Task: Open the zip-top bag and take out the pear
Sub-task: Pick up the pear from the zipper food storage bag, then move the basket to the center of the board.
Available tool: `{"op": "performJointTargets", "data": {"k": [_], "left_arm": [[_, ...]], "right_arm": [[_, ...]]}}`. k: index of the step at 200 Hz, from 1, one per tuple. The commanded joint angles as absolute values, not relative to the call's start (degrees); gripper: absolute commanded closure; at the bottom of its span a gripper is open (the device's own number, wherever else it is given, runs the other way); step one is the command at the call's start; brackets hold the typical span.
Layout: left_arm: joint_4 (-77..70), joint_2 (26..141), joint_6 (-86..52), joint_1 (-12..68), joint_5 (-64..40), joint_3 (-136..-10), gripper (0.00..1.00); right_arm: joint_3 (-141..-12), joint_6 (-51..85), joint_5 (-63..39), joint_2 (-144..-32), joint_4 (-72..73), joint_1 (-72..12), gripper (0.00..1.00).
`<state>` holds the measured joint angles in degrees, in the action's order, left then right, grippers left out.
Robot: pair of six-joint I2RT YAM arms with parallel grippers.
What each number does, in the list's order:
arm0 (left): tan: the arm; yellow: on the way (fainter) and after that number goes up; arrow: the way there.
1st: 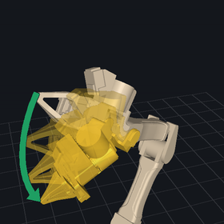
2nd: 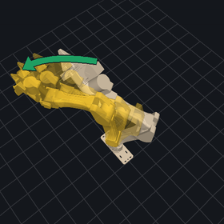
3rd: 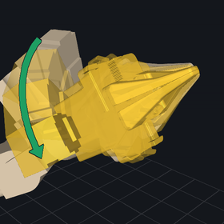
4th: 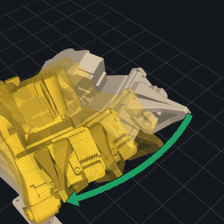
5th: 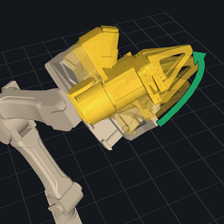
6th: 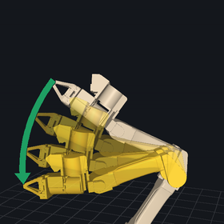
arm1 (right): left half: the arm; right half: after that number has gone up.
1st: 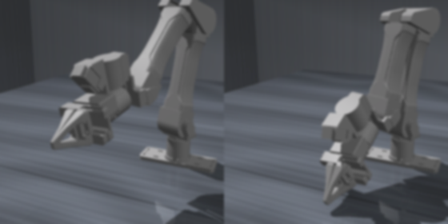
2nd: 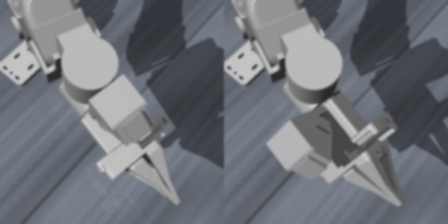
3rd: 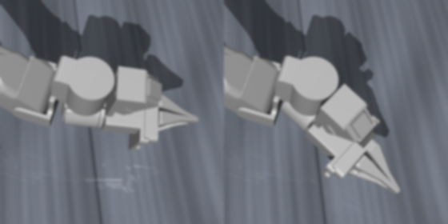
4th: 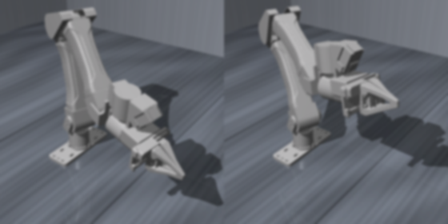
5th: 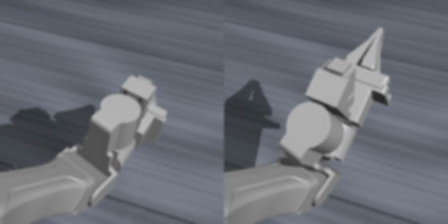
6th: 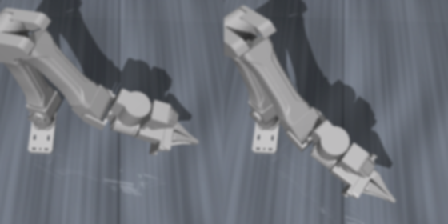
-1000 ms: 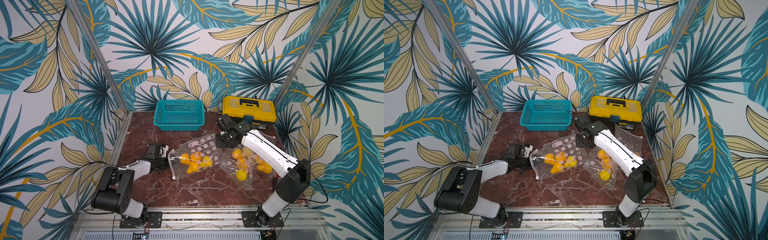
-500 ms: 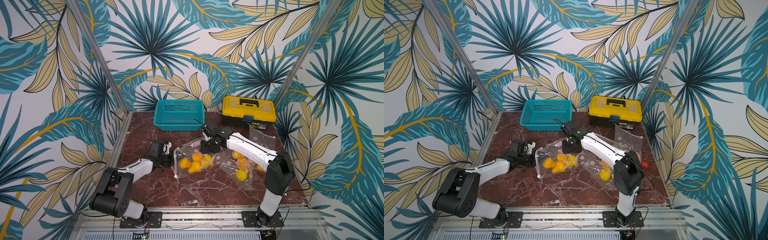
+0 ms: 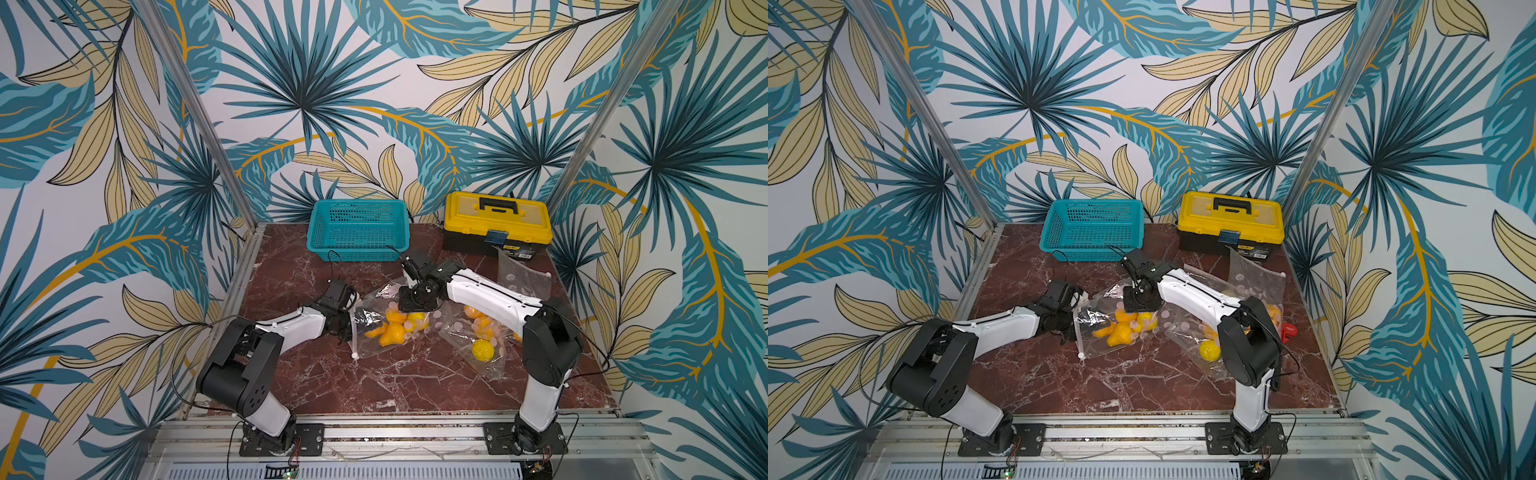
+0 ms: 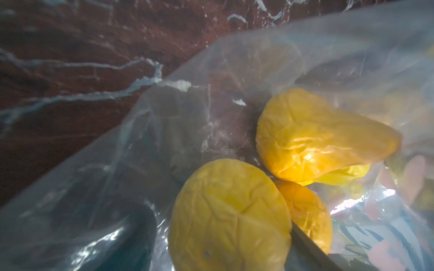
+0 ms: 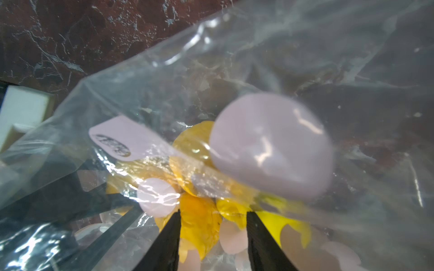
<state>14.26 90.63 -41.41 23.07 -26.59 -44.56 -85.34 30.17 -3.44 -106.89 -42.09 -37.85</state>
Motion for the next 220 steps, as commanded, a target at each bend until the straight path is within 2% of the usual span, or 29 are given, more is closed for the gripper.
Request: {"op": "performJointTargets", "data": {"k": [1,19,38,85,153,184,220], "left_arm": [[20.38,89.63,-37.94,23.29,-24.48,-45.96,0.23],[21.38,88.77,-37.35,23.24,-23.92,-46.22,0.36],[23.58,86.74,-36.6,23.24,-22.47,-46.96,0.41],[32.08,79.69,-34.45,23.05,-16.25,-49.04,0.46],[37.09,70.46,-32.19,16.8,-13.4,-53.51,0.53],[37.0,74.22,-28.08,14.67,-9.91,-62.11,0.54],[37.0,88.96,-22.95,13.36,-11.07,-79.41,0.57]], "right_arm": [[-83.59,31.03,-2.51,-107.75,-41.58,-37.21,0.53],[-83.07,31.11,-2.42,-107.58,-41.38,-36.94,0.54],[-82.28,31.2,-2.21,-107.23,-41.16,-36.46,0.55],[-79.68,31.11,-1.72,-106.27,-40.87,-34.26,0.55],[-78.4,30.57,-1.67,-105.29,-41.51,-32.58,0.55],[-78.76,31.1,-2.61,-104.43,-41.4,-32.55,0.55],[-80.31,31.2,-2.86,-103.96,-42.16,-32.53,0.55]]}}
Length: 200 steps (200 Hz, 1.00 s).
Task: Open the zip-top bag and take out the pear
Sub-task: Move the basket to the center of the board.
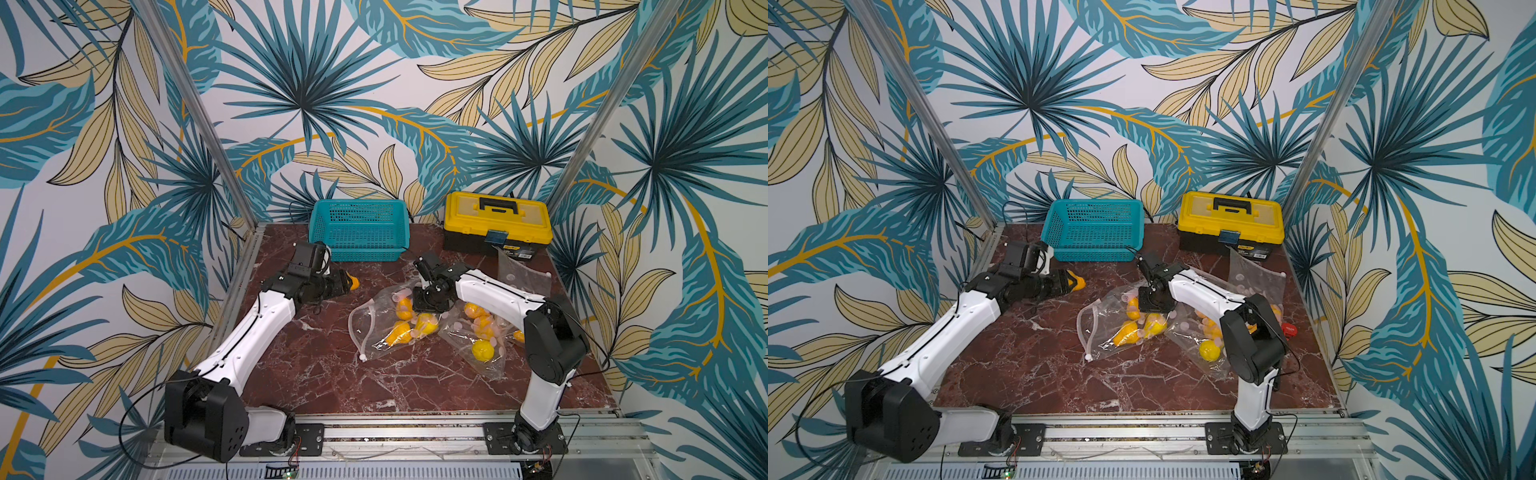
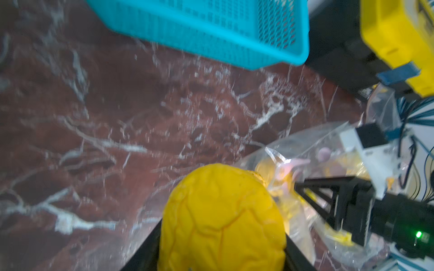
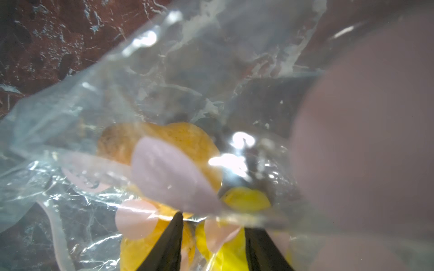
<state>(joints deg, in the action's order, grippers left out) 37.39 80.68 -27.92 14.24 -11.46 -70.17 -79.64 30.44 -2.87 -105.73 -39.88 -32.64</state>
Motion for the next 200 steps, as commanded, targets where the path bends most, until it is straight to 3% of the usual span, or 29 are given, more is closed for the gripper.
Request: {"op": "performJointTargets", "data": {"k": [1,67,108,158,200], "left_arm": [[37.0,89.44,-22.86,13.32,-11.12,-79.96,0.57],[37.0,118.45,-20.38,12.74,-13.14,-114.03,0.6],[39.12,130.89,-21.18,12.53,-11.52,-127.24,0.6],[41.22,136.41,-20.51,11.22,-12.68,-129.56,0.6],[41.75,130.81,-19.7,10.55,-12.44,-120.27,0.6]], "right_arm": [[-80.41,31.2,-2.83,-103.97,-42.17,-32.52,0.55],[-81.84,32.43,-2.18,-103.45,-42.36,-32.56,0.55],[-81.85,32.75,-2.27,-103.4,-42.39,-32.6,0.55],[-81.73,32.9,-2.64,-103.62,-42.2,-32.57,0.55],[-81.49,32.88,-4.1,-103.84,-41.68,-32.58,0.55]]}}
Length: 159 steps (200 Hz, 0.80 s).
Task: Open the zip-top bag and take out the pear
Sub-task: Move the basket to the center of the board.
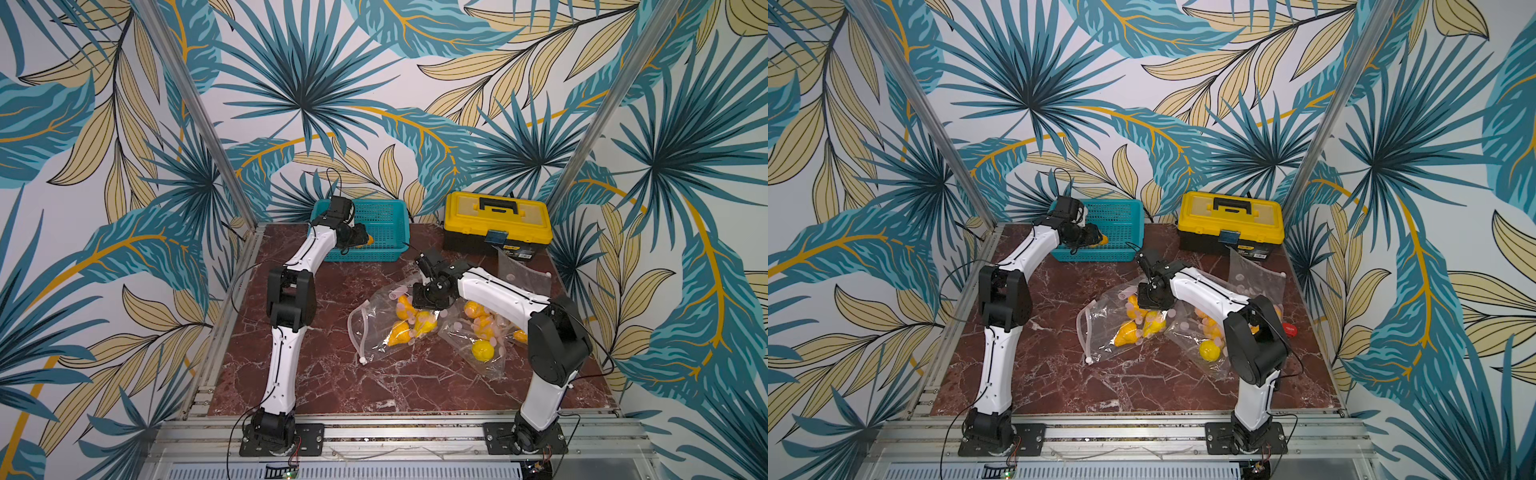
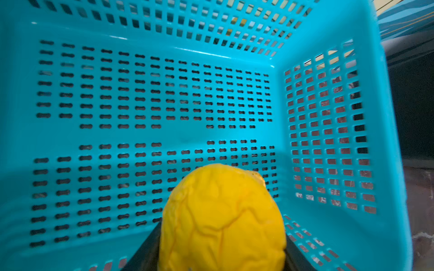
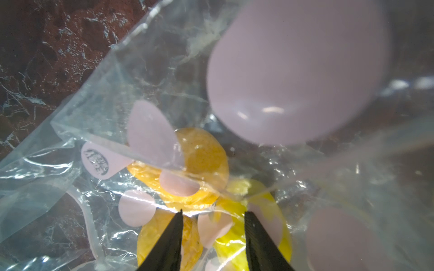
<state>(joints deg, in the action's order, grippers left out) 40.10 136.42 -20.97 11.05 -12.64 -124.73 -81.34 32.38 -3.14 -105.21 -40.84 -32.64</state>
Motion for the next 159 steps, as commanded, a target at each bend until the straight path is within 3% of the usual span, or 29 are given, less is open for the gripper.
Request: {"op": "performJointTargets", "data": {"k": [1,78,159], "left_arm": [[41.75,130.57,-19.74,10.55,-12.41,-119.95,0.6],[41.8,116.49,-21.09,8.76,-12.23,-97.63,0.6],[41.75,109.89,-18.74,-0.52,-9.2,-85.78,0.61]], "right_arm": [[-81.48,32.88,-4.11,-103.86,-41.67,-32.6,0.55],[-80.79,32.35,-5.0,-103.91,-41.11,-32.59,0.55],[-79.74,32.21,-5.28,-102.83,-41.66,-32.7,0.55]]}}
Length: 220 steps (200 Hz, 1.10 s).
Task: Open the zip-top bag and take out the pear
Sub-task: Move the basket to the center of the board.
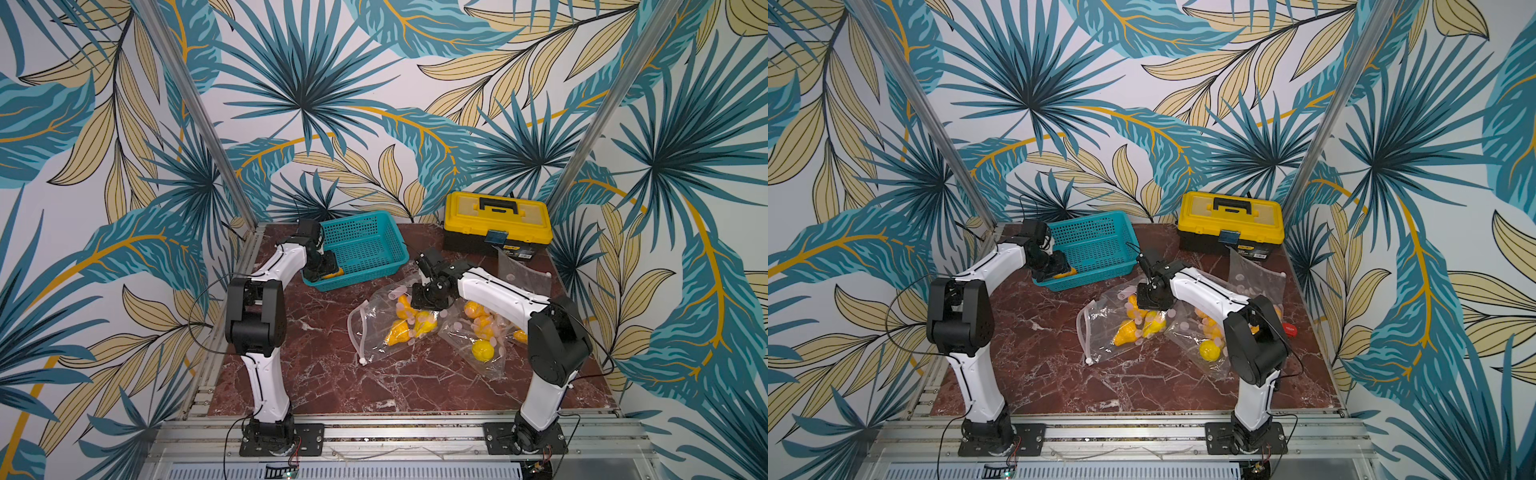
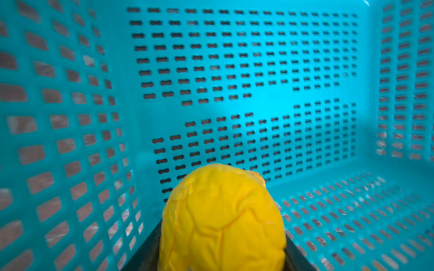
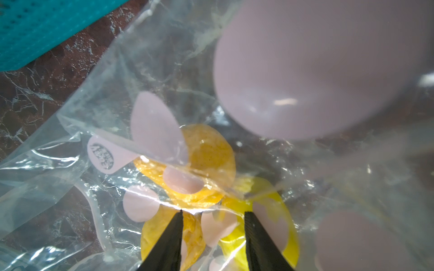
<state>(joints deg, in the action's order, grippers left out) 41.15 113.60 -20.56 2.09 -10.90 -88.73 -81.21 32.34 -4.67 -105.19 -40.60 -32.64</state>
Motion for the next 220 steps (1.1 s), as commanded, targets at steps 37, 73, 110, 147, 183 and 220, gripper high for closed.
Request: {"op": "performJointTargets", "data": {"k": [37,73,110,147,183,220], "left_arm": [[41.7,105.17,-18.11,-6.13,-7.17,-79.45,0.61],[41.75,100.61,-17.33,-9.85,-5.61,-76.2,0.61],[41.75,103.54,-18.18,-7.86,-8.28,-81.41,0.6],[41.75,112.12,-20.98,-2.82,-9.73,-91.9,0.59],[41.66,121.45,-23.63,-1.14,-10.0,-102.83,0.59],[41.71,128.74,-22.51,-1.14,-7.31,-113.0,0.59]], "right_arm": [[-79.1,32.08,-4.94,-102.03,-41.9,-32.75,0.55],[-79.76,31.35,-5.32,-102.3,-42.51,-32.85,0.55],[-80.16,30.85,-5.09,-102.61,-42.71,-32.87,0.55],[-80.74,31.11,-5.21,-103.44,-42.54,-32.83,0.55],[-80.93,31.34,-5.24,-103.71,-42.54,-32.87,0.55],[-80.78,31.37,-5.1,-103.58,-42.89,-32.87,0.55]]}}
